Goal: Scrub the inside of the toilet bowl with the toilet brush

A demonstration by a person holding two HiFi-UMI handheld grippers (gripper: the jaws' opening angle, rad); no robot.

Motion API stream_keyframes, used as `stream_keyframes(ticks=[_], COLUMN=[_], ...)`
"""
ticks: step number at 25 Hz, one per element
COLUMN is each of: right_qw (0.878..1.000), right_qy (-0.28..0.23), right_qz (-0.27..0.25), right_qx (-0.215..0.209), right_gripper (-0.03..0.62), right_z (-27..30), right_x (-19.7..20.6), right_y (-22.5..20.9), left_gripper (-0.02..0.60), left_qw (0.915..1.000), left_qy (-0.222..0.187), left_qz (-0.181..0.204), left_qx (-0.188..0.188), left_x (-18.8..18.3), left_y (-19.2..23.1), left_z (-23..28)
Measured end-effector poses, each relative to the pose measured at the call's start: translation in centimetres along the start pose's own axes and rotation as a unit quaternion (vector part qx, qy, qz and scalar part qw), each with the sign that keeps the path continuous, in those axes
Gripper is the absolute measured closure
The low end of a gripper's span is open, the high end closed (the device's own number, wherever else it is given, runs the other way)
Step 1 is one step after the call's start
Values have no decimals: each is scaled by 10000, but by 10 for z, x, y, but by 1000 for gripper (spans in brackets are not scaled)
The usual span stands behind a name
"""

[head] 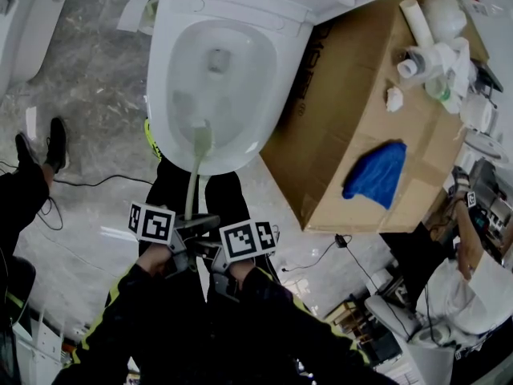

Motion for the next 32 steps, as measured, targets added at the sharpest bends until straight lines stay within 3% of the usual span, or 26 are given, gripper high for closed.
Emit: stream_keyframes(ticks=[23, 32], right_qw=[9969, 9939], right_qy=[517, 657], right_qz=[-587, -851], right_qx=[41, 266], right_gripper=[530, 530], right_z=[10, 8], right_x=[-26, -40], right_y=[20, 24], left_gripper=[571, 572], left_qw=[9946, 9901], left_qy=[-926, -1253], left_qz=[50, 164], left_qx=[-473, -620], left_x=[-35, -52], left_y=[3, 4], left_z=[-38, -49])
Point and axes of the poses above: the fingertips, and each gripper's own axes: z forward along the fingers, y to its left, x out of its underside, the point moved 1 cm from there along -z, backward along the fingers, and after that the axes turned 12 degrees about y, right-handed, at the moved point
